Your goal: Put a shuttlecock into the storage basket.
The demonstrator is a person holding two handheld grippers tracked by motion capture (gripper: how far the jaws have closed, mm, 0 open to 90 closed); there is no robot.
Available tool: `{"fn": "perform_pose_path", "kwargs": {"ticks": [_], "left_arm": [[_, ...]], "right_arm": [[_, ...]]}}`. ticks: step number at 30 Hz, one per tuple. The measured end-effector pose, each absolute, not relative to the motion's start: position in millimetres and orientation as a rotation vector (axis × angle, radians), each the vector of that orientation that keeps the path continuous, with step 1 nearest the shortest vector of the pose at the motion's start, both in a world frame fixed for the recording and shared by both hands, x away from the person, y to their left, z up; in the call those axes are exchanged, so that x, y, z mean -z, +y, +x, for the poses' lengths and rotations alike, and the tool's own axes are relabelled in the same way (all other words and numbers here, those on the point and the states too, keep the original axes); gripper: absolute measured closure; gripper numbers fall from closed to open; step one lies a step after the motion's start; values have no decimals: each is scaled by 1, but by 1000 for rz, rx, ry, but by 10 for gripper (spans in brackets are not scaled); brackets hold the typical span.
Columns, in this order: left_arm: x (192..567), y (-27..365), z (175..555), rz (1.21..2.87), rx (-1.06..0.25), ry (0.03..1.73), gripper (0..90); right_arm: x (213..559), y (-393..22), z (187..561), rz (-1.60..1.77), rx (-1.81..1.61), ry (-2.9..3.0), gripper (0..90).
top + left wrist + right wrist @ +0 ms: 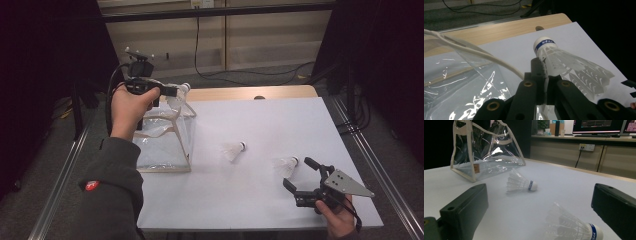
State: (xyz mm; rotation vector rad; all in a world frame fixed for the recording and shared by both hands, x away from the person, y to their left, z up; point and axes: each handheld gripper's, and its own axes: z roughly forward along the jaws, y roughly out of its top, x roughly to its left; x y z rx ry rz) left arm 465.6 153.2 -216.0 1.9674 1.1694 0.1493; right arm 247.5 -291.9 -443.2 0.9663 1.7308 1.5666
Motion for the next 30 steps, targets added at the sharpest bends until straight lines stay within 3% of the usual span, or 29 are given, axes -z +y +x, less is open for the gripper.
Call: {"fn": "perform_pose_path", "kwargs": {"ticks": [30], "left_arm": [[218,173,479,1918,-189,1269,897]], "right_arm": [[444,-292,248,961,-1562,1736,8]]}}
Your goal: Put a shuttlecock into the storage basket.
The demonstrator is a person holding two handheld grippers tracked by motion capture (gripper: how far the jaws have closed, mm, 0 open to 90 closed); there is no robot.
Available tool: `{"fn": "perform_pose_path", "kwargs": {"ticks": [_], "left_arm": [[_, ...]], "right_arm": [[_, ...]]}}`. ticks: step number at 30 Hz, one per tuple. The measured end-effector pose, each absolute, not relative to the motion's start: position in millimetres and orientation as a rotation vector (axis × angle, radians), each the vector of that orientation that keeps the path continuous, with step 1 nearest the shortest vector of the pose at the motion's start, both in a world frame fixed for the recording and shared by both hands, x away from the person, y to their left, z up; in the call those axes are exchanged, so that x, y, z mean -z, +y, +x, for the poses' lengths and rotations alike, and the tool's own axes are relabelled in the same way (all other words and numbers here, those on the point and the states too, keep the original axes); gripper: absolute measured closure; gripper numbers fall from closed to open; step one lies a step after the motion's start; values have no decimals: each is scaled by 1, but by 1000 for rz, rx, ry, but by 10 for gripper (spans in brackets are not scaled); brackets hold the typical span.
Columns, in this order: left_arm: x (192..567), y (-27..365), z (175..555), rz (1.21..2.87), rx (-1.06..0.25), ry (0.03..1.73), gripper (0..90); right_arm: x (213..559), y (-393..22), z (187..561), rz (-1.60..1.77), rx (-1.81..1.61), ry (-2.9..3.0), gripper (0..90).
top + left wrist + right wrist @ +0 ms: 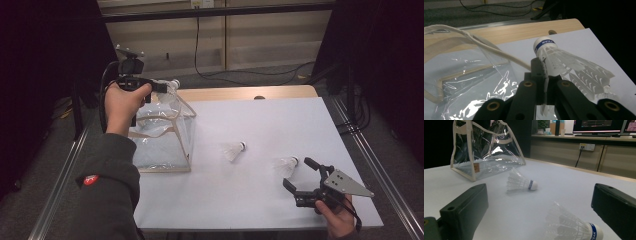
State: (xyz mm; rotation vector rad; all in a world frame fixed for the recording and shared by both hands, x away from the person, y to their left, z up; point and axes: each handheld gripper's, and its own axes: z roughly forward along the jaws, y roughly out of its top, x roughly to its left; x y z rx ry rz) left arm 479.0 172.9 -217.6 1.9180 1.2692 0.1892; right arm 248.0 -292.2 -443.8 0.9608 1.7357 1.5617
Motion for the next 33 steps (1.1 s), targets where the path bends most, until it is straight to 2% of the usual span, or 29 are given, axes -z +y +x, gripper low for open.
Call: {"fn": "perform_pose_path", "kwargs": {"ticks": [33], "left_arm": [[224,187,495,1872,-238,1350,897]], "right_arm": [[443,-295,248,966,-1563,1727,8]]}}
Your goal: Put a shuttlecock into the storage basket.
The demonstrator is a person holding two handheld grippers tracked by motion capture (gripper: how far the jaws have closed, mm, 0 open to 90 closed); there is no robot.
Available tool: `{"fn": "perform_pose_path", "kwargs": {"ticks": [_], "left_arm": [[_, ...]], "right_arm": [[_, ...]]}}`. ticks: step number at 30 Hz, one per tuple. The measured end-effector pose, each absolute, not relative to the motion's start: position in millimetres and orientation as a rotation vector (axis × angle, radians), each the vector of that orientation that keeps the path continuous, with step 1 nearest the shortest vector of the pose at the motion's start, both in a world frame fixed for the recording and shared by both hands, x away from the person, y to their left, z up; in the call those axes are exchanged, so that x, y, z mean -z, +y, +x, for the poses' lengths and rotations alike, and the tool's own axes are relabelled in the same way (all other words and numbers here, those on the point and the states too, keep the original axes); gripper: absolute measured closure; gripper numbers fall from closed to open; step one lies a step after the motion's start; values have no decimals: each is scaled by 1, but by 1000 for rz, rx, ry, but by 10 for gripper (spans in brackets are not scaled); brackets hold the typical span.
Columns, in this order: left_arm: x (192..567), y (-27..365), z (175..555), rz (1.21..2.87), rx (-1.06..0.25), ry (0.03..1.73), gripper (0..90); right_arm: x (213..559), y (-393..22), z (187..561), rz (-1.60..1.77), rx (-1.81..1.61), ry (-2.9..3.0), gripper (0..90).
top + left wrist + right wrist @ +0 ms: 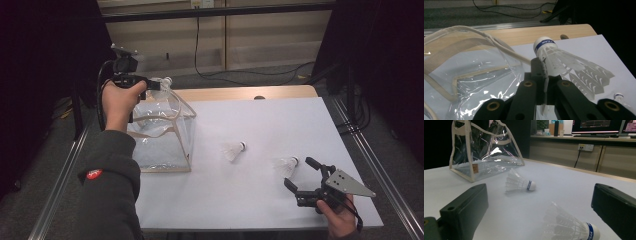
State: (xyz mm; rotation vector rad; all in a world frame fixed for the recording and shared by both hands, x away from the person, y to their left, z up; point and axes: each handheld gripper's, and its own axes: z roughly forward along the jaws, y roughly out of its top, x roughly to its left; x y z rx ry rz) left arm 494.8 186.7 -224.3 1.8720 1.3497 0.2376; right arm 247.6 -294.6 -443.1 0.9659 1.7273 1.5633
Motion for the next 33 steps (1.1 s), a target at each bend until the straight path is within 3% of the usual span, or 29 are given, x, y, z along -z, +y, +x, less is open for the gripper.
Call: {"fn": "perform_pose_path", "kwargs": {"ticks": [33], "left_arm": [[230,197,504,1855,-303,1406,895]], "right_arm": [[443,-295,248,965,-1562,1728,8]]}}
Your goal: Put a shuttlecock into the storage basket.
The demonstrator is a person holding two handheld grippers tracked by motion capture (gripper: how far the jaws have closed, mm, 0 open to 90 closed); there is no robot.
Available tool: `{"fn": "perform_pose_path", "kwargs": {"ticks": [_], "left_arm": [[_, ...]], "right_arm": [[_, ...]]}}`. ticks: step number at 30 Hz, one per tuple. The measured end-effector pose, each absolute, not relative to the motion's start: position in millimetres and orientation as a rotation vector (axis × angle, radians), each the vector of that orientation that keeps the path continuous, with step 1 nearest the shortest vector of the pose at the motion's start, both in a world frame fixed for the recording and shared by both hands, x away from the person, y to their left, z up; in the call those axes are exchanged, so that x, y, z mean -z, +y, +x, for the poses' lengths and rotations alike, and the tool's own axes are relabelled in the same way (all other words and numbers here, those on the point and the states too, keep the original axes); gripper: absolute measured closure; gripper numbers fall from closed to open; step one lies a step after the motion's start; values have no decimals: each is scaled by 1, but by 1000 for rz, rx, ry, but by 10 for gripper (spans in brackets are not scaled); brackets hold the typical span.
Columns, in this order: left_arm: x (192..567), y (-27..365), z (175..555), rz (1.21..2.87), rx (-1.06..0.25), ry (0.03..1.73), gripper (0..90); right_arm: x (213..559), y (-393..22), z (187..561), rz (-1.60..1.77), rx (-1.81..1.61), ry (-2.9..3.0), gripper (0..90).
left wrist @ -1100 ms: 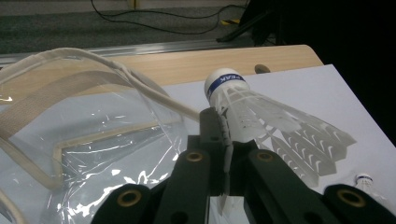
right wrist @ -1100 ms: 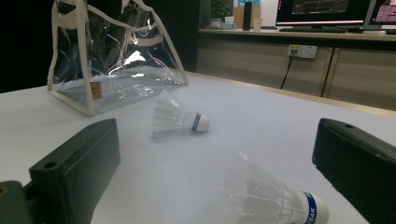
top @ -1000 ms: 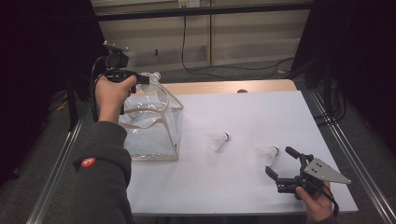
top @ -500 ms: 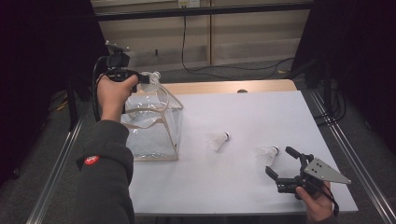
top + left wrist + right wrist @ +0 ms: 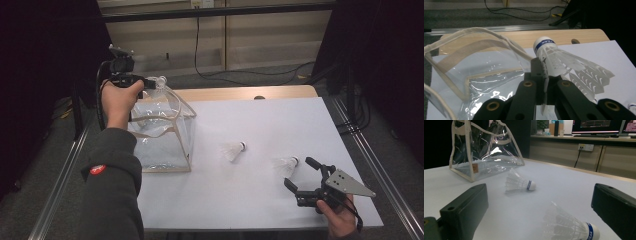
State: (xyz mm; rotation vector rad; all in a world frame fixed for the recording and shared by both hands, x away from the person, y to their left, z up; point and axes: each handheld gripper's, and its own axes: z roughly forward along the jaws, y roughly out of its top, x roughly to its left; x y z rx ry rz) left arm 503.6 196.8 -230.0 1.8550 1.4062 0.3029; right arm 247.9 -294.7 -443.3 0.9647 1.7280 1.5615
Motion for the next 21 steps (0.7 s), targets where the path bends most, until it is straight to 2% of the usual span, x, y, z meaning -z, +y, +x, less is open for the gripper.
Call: {"fn": "perform_pose_path", "kwargs": {"ticks": [21], "left_arm": [[248,200,511,1846,-312,1455,894]], "right_arm": [[443,-297,247,963,-1558,1726,9]]}}
